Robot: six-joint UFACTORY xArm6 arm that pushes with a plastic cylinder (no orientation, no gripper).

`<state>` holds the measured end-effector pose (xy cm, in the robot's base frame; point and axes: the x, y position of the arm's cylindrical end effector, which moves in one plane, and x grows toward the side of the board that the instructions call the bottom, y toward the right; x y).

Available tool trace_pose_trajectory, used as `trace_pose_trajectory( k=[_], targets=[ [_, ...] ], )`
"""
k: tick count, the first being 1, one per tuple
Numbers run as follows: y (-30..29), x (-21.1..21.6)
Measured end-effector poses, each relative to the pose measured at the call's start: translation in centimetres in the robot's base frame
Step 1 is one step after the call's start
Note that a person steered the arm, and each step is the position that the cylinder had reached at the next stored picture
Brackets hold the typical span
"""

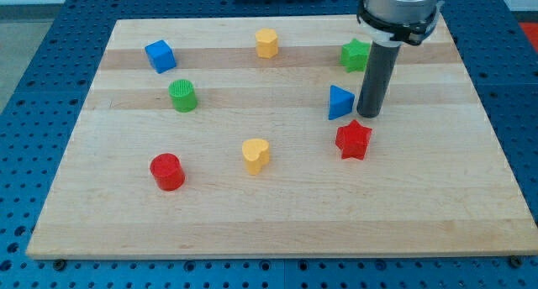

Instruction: Push the red star into the blue triangle

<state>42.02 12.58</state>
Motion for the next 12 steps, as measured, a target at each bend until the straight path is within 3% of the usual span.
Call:
trace_pose_trajectory(
  k=[3,4,5,6,12],
  targets=[
    [-7.2,-2.2],
    [-3.7,-2.0],
    [4.5,1.2],
    [5.0,6.6],
    [-8.6,5.4]
  ],
)
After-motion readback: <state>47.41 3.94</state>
